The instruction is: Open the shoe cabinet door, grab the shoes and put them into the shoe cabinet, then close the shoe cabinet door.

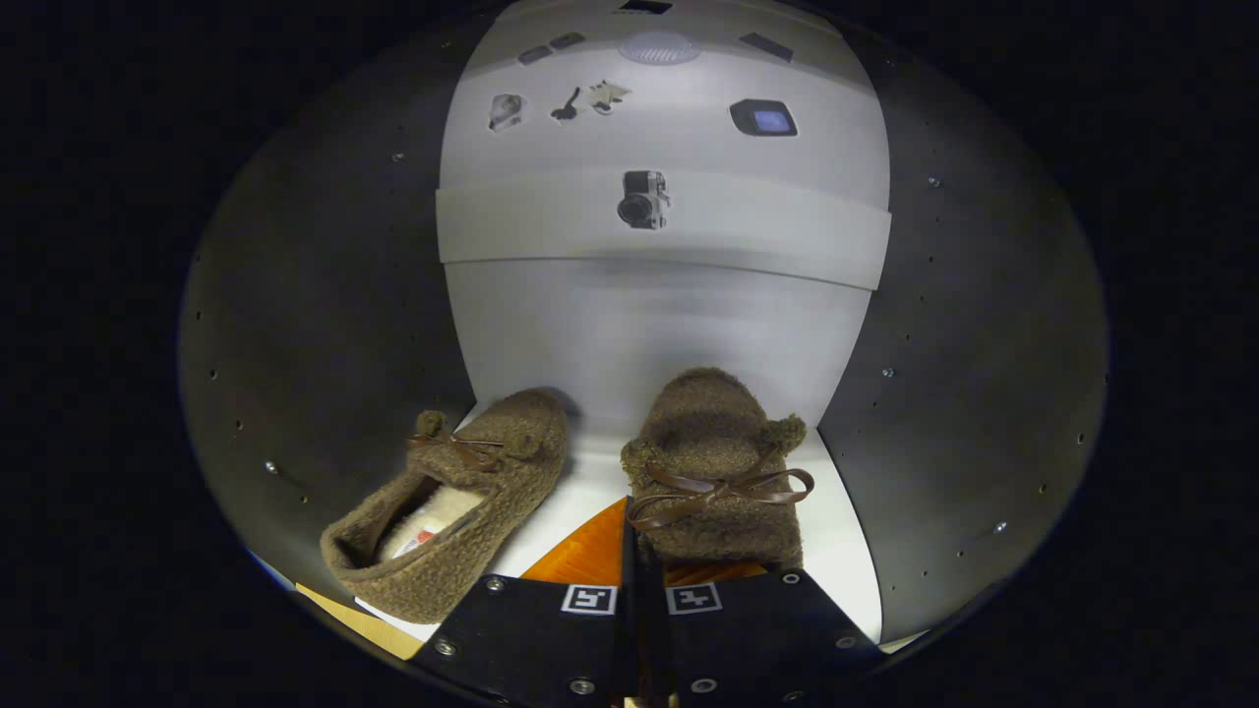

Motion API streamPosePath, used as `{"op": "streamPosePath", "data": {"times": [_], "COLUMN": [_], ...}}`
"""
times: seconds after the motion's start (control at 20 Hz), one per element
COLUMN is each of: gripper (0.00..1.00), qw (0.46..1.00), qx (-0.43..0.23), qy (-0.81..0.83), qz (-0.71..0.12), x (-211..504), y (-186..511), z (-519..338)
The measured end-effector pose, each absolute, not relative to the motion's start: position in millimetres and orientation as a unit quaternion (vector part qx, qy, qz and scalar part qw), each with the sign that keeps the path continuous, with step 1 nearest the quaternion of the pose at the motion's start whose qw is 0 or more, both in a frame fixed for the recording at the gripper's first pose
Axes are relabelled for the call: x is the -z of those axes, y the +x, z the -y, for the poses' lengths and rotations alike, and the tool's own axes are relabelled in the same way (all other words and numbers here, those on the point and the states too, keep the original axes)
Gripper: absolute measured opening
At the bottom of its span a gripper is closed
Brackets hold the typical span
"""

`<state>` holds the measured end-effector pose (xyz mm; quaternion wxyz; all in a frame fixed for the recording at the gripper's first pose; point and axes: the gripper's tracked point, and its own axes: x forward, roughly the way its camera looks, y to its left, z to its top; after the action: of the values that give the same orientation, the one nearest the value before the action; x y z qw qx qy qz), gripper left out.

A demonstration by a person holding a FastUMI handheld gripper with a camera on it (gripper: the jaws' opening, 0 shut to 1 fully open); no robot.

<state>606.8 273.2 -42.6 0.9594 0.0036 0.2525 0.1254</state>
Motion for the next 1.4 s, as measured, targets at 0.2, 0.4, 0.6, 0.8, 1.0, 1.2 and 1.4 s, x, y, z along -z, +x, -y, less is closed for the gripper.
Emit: {"op": "streamPosePath", "data": {"times": [0.2,0.4,0.6,0.8,1.0,1.2,1.4], "gripper": [0.04,0.14,0.17,0.20,0.21,0.22,0.22], "qw": [0.957,0.957,0.960,0.963,0.968,0.973,0.977], "qx": [-0.118,-0.106,-0.095,-0.090,-0.085,-0.079,-0.075], "qy": [0.009,0.016,0.003,0.000,0.001,0.003,0.001], "qz": [-0.265,-0.269,-0.264,-0.255,-0.236,-0.219,-0.201], "x": [54.9,60.7,54.5,43.8,24.7,5.9,-8.9], "y": [617.3,619.4,608.6,589.2,565.8,536.8,501.4], "z": [-271.2,-270.4,-268.0,-264.3,-260.8,-258.7,-256.8]}}
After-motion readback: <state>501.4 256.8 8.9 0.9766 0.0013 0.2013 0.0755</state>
